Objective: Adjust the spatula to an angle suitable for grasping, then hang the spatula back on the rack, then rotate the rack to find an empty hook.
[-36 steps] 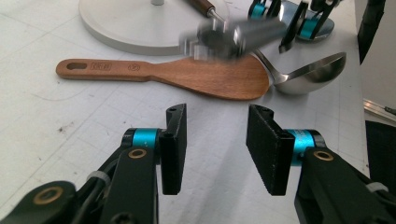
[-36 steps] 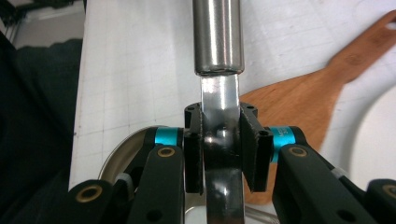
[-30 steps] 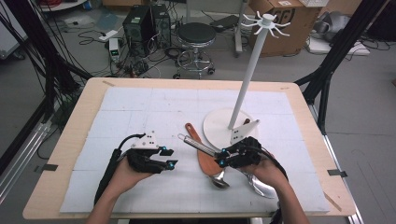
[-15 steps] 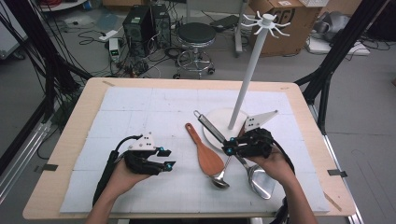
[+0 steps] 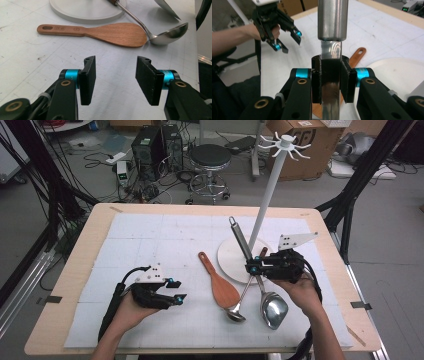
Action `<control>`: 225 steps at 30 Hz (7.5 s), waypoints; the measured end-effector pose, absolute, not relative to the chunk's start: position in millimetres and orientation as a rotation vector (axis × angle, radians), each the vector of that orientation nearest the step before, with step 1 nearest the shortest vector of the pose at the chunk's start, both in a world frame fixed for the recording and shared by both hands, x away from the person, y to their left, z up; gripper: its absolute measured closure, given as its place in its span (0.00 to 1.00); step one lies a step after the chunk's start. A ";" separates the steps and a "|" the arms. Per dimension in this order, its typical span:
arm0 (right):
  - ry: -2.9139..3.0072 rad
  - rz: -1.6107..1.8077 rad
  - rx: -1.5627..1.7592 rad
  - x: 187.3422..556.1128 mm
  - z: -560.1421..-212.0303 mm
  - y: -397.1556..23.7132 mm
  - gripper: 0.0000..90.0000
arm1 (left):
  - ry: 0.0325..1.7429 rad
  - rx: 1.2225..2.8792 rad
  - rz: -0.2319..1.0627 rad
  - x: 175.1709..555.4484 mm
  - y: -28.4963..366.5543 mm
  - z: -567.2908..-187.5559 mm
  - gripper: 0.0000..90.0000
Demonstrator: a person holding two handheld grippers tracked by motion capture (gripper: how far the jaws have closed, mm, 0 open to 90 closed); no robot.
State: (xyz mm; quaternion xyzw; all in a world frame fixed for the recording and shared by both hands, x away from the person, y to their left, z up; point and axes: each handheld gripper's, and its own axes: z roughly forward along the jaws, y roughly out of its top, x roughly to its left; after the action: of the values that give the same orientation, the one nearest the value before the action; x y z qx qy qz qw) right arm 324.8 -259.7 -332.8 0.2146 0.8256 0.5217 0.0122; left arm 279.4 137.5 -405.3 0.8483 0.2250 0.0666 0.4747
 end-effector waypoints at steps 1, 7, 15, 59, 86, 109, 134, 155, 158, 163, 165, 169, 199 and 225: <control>2.563 1.641 0.675 324.8 -331.6 -261.4 0.83 | 0.554 2.072 0.162 279.3 137.6 -405.3 0.57; 2.527 1.689 0.684 323.5 -323.9 -269.3 0.84 | 0.546 2.070 0.170 279.0 138.7 -404.8 0.56; 2.482 1.725 0.679 320.9 -312.4 -277.8 0.85 | 0.556 2.072 0.175 276.9 139.9 -404.4 0.52; 2.324 1.815 0.633 332.0 -254.7 -279.7 0.97 | 0.588 2.036 0.201 257.7 152.7 -417.3 0.38; 2.295 1.771 0.744 369.9 -229.1 -248.6 0.97 | 0.601 2.008 0.206 255.6 163.1 -419.5 0.34; 2.230 1.719 0.822 380.3 -235.8 -252.8 0.92 | 0.601 2.016 0.213 255.7 164.6 -421.0 0.34; 2.172 1.827 0.794 373.4 -240.3 -266.8 0.59 | 0.659 2.021 0.255 258.5 172.7 -426.3 0.25; 2.098 1.812 0.773 354.7 -180.2 -318.1 1.00 | 0.673 2.004 0.266 257.1 177.3 -425.5 0.21; 2.083 1.810 0.753 354.3 -167.8 -320.1 1.00 | 0.674 2.007 0.264 256.9 176.8 -425.9 0.21; 2.066 1.807 0.731 353.4 -148.4 -320.8 1.00 | 0.673 2.003 0.260 257.2 177.0 -426.3 0.21; 2.060 1.807 0.723 353.1 -143.0 -321.2 1.00 | 0.671 2.005 0.260 257.8 177.0 -426.5 0.21; 2.056 1.809 0.710 353.1 -136.7 -321.3 1.00 | 0.670 2.004 0.260 258.0 177.4 -426.5 0.21; 2.038 1.814 0.680 357.7 -124.8 -305.8 1.00 | 0.676 1.998 0.262 256.8 177.1 -426.1 0.21; 2.030 1.821 0.664 353.0 -134.0 -334.3 1.00 | 0.659 2.009 0.254 258.5 174.2 -426.3 0.21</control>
State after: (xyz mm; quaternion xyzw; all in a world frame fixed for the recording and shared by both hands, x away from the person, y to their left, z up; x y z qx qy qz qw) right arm 353.0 -334.3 -134.0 0.2331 0.7132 0.6398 0.1666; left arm 258.5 174.2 -426.3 0.8252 0.2706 0.1043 0.4847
